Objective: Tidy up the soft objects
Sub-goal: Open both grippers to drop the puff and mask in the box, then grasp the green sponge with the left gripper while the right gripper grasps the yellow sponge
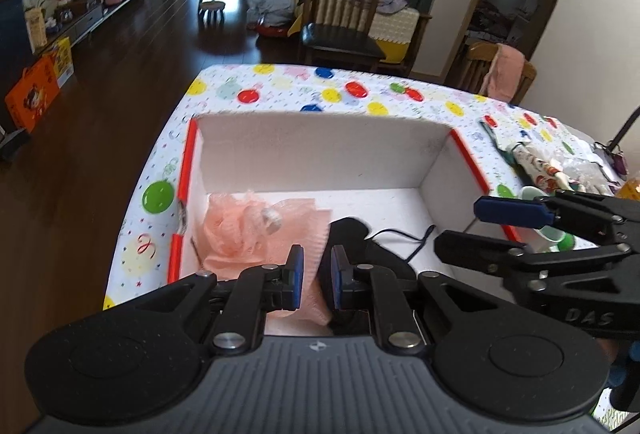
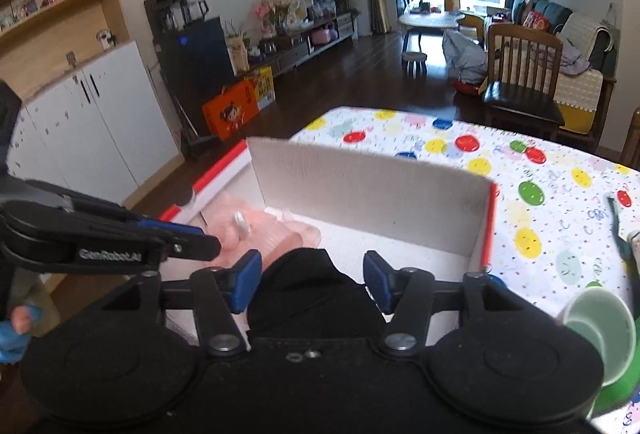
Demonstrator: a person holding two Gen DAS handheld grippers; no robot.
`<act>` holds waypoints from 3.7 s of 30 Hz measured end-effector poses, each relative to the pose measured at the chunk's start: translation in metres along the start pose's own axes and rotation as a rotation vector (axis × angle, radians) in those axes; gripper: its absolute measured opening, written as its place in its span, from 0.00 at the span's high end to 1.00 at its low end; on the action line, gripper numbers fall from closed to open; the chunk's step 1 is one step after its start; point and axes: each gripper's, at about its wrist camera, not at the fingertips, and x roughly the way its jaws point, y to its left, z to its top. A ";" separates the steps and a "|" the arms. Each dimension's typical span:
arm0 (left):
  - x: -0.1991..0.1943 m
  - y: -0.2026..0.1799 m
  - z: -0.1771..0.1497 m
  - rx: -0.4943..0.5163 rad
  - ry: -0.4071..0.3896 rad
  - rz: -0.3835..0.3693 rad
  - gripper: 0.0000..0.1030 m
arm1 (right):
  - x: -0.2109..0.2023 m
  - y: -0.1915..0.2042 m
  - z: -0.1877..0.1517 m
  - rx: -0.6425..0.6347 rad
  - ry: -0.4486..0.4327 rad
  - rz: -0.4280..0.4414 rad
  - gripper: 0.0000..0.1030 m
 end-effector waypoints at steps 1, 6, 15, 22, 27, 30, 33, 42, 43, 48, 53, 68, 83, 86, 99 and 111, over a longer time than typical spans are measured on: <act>-0.003 -0.003 0.000 0.008 -0.010 -0.003 0.87 | -0.007 0.000 0.000 0.005 -0.010 -0.001 0.43; -0.020 -0.022 0.002 0.044 -0.063 -0.041 0.87 | -0.040 -0.005 -0.002 0.012 -0.046 -0.020 0.40; -0.051 -0.070 0.005 0.109 -0.138 -0.147 0.87 | -0.100 -0.016 -0.009 0.062 -0.127 -0.077 0.31; -0.061 -0.112 -0.001 0.151 -0.148 -0.219 0.78 | -0.148 -0.036 -0.028 0.115 -0.186 -0.125 0.25; -0.061 -0.139 -0.007 0.146 -0.141 -0.265 0.24 | -0.178 -0.057 -0.054 0.176 -0.200 -0.169 0.21; -0.059 -0.156 -0.011 0.163 -0.148 -0.277 0.24 | -0.192 -0.069 -0.069 0.199 -0.194 -0.213 0.21; -0.055 -0.176 -0.012 0.182 -0.134 -0.286 0.24 | -0.206 -0.085 -0.088 0.237 -0.189 -0.257 0.19; -0.035 -0.235 -0.019 0.247 -0.106 -0.314 0.12 | -0.241 -0.136 -0.137 0.302 -0.172 -0.390 0.07; -0.031 -0.242 -0.019 0.255 -0.103 -0.314 0.09 | -0.244 -0.140 -0.141 0.296 -0.166 -0.400 0.05; -0.009 -0.269 -0.016 0.261 -0.084 -0.339 0.03 | -0.250 -0.174 -0.163 0.287 -0.122 -0.416 0.04; 0.017 -0.295 -0.007 0.300 -0.061 -0.330 0.03 | -0.251 -0.203 -0.182 0.282 -0.079 -0.410 0.04; 0.117 -0.364 0.026 0.478 0.079 -0.240 0.03 | -0.220 -0.272 -0.212 0.249 0.046 -0.350 0.04; 0.195 -0.393 0.033 0.562 0.274 -0.163 0.03 | -0.185 -0.298 -0.227 0.130 0.162 -0.273 0.09; 0.205 -0.394 0.033 0.559 0.307 -0.145 0.03 | -0.177 -0.298 -0.230 0.089 0.186 -0.261 0.11; 0.220 -0.396 0.031 0.528 0.352 -0.068 0.41 | -0.163 -0.291 -0.229 -0.028 0.224 -0.225 0.31; 0.210 -0.399 0.028 0.567 0.321 -0.034 0.71 | -0.174 -0.280 -0.229 -0.006 0.219 -0.219 0.56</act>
